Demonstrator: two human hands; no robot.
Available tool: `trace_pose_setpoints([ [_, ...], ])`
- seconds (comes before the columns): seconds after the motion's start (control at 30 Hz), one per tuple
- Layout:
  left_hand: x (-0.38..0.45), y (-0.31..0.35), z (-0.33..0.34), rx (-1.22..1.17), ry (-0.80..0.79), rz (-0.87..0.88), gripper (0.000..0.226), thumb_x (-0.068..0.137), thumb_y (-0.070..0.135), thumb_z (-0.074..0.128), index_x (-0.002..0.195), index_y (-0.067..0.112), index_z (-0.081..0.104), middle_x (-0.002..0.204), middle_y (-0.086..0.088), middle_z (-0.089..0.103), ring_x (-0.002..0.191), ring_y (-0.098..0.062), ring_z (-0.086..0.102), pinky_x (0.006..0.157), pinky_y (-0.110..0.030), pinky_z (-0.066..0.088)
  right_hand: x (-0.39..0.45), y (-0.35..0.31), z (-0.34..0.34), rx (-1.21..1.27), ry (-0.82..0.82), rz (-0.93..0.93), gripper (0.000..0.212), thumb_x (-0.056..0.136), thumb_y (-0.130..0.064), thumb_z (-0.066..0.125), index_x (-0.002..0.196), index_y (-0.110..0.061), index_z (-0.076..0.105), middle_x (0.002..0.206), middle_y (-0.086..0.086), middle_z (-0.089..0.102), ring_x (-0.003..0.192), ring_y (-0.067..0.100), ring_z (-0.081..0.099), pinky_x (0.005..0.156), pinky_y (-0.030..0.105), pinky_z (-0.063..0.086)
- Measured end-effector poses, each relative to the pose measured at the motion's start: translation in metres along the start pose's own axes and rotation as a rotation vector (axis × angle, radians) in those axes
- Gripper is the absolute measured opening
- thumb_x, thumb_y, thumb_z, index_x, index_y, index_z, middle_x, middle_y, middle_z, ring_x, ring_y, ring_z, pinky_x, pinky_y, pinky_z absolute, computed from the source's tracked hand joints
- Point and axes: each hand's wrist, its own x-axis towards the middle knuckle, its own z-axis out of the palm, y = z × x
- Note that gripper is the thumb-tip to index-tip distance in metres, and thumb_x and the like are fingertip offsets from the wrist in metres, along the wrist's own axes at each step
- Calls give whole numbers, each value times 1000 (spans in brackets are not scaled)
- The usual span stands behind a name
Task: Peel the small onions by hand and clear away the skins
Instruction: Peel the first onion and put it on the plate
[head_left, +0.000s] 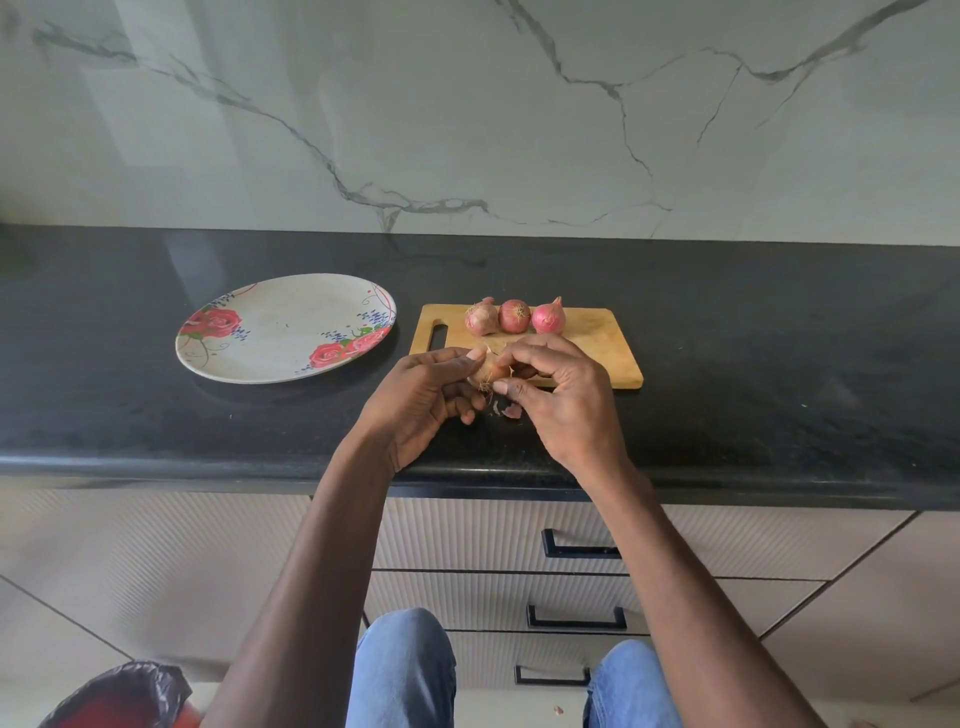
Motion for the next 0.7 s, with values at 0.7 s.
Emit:
trace_pose_setpoints([
  [0.7, 5, -5, -4, -39, 27, 16, 19, 95, 8, 59, 109, -3, 64, 86, -16, 69, 71, -20, 65, 63, -24, 56, 6, -4, -5, 115, 72, 389, 20, 90, 1, 70, 83, -18, 65, 79, -7, 68, 72, 2, 65, 67, 18, 51],
])
